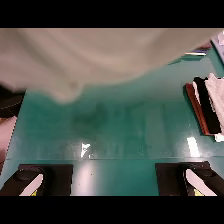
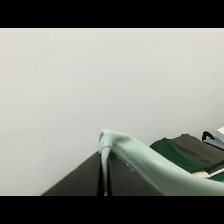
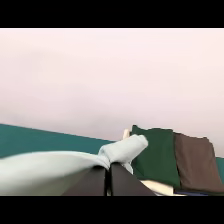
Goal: Fold the shirts.
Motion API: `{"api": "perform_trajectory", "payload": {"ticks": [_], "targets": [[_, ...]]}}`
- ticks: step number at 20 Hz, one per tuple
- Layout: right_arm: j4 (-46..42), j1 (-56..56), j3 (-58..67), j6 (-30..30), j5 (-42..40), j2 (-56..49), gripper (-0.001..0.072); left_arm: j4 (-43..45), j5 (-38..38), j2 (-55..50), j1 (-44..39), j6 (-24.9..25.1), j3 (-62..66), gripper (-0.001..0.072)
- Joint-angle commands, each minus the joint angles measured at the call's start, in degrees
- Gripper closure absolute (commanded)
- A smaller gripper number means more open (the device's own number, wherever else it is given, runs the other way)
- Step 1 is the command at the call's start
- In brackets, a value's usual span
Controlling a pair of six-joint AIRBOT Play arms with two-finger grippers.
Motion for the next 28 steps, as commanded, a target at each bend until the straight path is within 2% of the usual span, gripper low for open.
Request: {"api": "perform_trajectory", "payload": {"ticks": [1, 4, 9, 12, 13, 14, 15, 17, 18, 19, 21, 23, 28], "targets": [[-0.57, 0.02, 1.25, 0.55, 2.43, -3.43, 0.0693, 2.62, -6.80, -1.99, 0.07, -4.20, -1.60, 0.0683], [-0.55, 0.02, -5.68, 1.07, 3.19, -7.65, 0.0693, 4.22, -12.61, -9.33, 0.07, -7.30, -8.52, 0.0683], [-0.57, 4.33, -16.79, 1.03, 6.29, -22.73, 0.0692, 4.39, -7.89, -22.60, 0.09, -9.79, -27.61, 0.0683], [-0.44, 5.46, -21.24, 1.05, 3.19, -31.65, 0.0689, 3.87, -4.28, -30.40, 3.04, -11.65, -30.51, 0.0680], [0.31, 5.42, -20.90, 1.22, 2.75, -34.25, 0.0573, 2.62, -4.02, -32.15, 4.98, -11.91, -30.51, 0.0508], [1.44, 5.05, -19.65, 1.60, 3.26, -36.35, 0.0348, 0.52, -4.15, -33.03, 7.15, -12.72, -30.51, 0.0236], [3.56, 4.28, -17.59, 1.62, 4.37, -38.25, 0.0304, -1.84, -4.50, -33.20, 9.73, -12.55, -30.51, 0.0150], [8.96, 2.93, -13.44, 1.36, 7.45, -40.22, 0.0304, -3.45, -7.78, -32.54, 14.78, -11.89, -30.38, 0.0150], [11.23, 2.19, -12.61, 0.90, 9.20, -40.13, 0.0305, -3.21, -11.52, -31.95, 16.87, -9.68, -30.45, 0.0173], [13.16, 1.64, -12.83, -0.13, 10.93, -39.28, 0.0305, -1.81, -15.82, -31.34, 18.71, -8.55, -30.99, 0.0220], [13.57, 1.64, -16.83, -1.20, 12.11, -35.60, 0.0305, 2.62, -20.26, -29.14, 20.44, -8.02, -35.23, 0.0219], [13.64, 2.01, -23.80, -1.73, 11.89, -30.03, 0.0305, 6.01, -19.67, -25.05, 20.41, -8.07, -43.93, 0.0219], [14.49, 2.80, -38.45, -2.16, 9.84, -16.83, 0.0305, 4.24, -17.99, -14.84, 20.41, -8.28, -67.54, 0.0219]]}}
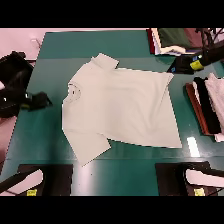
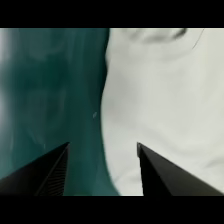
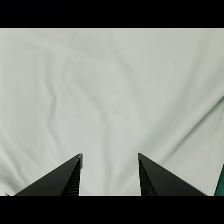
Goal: Fold the shirts.
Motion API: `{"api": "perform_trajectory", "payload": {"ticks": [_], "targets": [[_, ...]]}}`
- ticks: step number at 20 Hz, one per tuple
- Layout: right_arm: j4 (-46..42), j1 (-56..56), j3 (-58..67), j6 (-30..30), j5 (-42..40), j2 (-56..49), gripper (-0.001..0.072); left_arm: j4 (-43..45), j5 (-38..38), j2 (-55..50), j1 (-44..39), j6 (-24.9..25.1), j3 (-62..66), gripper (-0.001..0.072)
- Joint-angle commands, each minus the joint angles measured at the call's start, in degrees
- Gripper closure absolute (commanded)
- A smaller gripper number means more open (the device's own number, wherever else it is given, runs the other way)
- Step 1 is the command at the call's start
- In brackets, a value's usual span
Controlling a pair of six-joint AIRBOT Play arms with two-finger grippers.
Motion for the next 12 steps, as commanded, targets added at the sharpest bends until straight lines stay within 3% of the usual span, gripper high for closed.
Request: {"api": "perform_trajectory", "payload": {"ticks": [1, 6, 12], "targets": [[1.25, 0.26, -8.94, -0.44, -2.40, 8.20, 0.0305, -2.01, 0.37, 5.40, 0.39, 0.42, -14.12, 0.0219], [1.29, 0.20, -16.17, -0.35, -4.74, 15.39, 0.0305, -13.53, 5.99, 5.66, 0.20, 5.70, -23.08, 0.0219], [1.40, -4.20, -20.15, 0.35, -4.98, 20.68, 0.0305, -18.88, 10.60, 5.38, -1.25, 8.96, -25.57, 0.0245]]}}
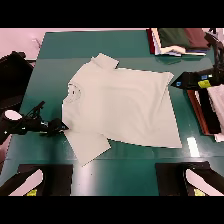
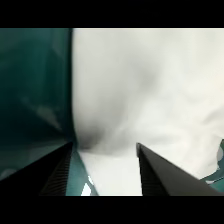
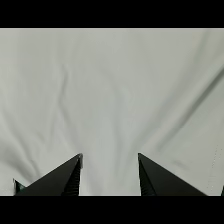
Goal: Fold the shirts.
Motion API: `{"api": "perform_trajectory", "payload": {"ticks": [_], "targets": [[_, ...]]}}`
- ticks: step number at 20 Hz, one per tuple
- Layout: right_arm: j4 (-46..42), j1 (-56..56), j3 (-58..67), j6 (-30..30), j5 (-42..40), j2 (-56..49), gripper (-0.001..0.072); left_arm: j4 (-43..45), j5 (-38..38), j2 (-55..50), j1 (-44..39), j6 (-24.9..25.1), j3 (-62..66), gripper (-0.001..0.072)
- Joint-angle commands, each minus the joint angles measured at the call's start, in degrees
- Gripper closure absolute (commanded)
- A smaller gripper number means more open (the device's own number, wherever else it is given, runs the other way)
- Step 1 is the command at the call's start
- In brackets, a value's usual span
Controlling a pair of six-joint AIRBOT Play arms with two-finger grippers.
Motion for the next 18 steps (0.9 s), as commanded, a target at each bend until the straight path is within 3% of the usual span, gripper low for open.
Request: {"api": "perform_trajectory", "payload": {"ticks": [1, 3, 4, 7, 9, 13, 18], "targets": [[0.04, -3.23, -2.60, 0.52, -0.02, 3.34, 0.0305, -3.48, 4.79, 0.00, -2.40, 2.34, -1.40, 0.0316], [-0.46, -6.32, -5.60, 0.48, 1.70, 4.90, 0.0305, -3.56, 6.56, -0.02, -5.86, 2.40, -0.74, 0.0639], [-1.11, -8.44, -7.61, 0.46, 3.54, 5.33, 0.0305, -3.52, 5.92, 0.00, -6.95, 2.40, 0.28, 0.0683], [-9.38, -17.42, -16.98, 0.33, 8.59, 7.23, 0.0302, -1.57, 2.49, 0.55, -8.35, 2.40, 5.01, 0.0683], [-14.36, -24.96, -24.72, 0.24, 9.35, 8.28, 0.0169, -1.20, 0.85, 0.59, -8.35, 2.84, 7.65, 0.0684], [-10.84, -33.22, -37.77, -0.85, 7.45, 5.97, 0.0193, -1.25, 0.46, 0.59, -8.35, 2.91, 9.20, 0.0683], [-5.42, -27.30, -43.82, -1.22, 1.14, -0.63, 0.0209, -1.25, 1.07, 0.59, -8.35, 2.84, 9.20, 0.0684]]}}
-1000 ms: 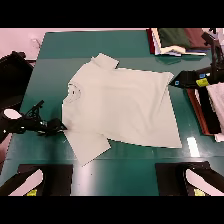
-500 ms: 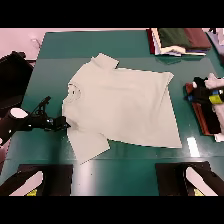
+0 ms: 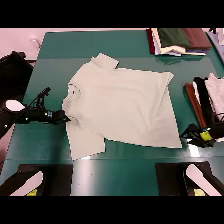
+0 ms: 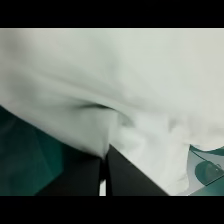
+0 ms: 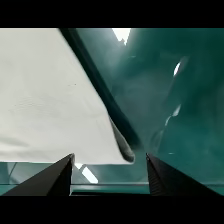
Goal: Fold the shirts.
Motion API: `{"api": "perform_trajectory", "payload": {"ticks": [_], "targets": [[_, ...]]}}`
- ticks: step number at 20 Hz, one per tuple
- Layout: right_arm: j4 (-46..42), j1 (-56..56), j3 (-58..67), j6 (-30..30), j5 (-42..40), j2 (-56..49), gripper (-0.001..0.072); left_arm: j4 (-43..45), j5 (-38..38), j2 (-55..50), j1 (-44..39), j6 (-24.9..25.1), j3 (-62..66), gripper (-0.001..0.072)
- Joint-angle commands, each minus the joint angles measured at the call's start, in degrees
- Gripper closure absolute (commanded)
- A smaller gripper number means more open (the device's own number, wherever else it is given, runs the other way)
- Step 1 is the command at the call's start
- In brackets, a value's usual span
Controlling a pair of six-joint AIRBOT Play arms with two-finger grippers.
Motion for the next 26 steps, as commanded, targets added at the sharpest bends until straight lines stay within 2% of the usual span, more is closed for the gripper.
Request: {"api": "perform_trajectory", "payload": {"ticks": [1, 4, 8, 9, 13, 17, 22, 26], "targets": [[3.37, 4.15, -3.74, -0.31, -4.11, -4.07, 0.0210, 0.07, 0.17, 0.04, -0.04, 0.00, 0.31, 0.0684], [3.23, 8.94, -2.75, 0.33, -4.76, -6.45, 0.0277, 0.07, 0.17, 0.04, -0.04, 0.00, 0.31, 0.0684], [3.15, 14.67, -2.38, 0.24, -5.46, -3.50, 0.0643, 0.09, -0.57, 0.81, -0.04, 0.00, 0.92, 0.0685], [3.17, 15.67, -1.97, 0.24, -5.40, -1.01, 0.0690, 0.11, -0.55, 2.27, -0.04, -0.07, 1.84, 0.0685], [3.39, 18.38, 11.19, 0.28, -2.38, 8.70, 0.0691, 0.79, -0.98, 11.50, 0.13, -3.28, 12.66, 0.0685], [3.21, 19.82, 37.57, 1.40, -2.47, 14.16, 0.0691, 0.94, -1.68, 17.00, 0.13, -6.21, 33.99, 0.0684], [0.07, 19.82, 69.00, 1.66, -0.68, 12.39, 0.0691, 1.11, -1.92, 17.59, 0.13, -6.32, 64.00, 0.0684], [-4.52, 19.80, 89.18, 2.64, 5.97, 7.26, 0.0692, 6.21, -0.22, 17.59, 0.13, -6.88, 78.47, 0.0685]]}}
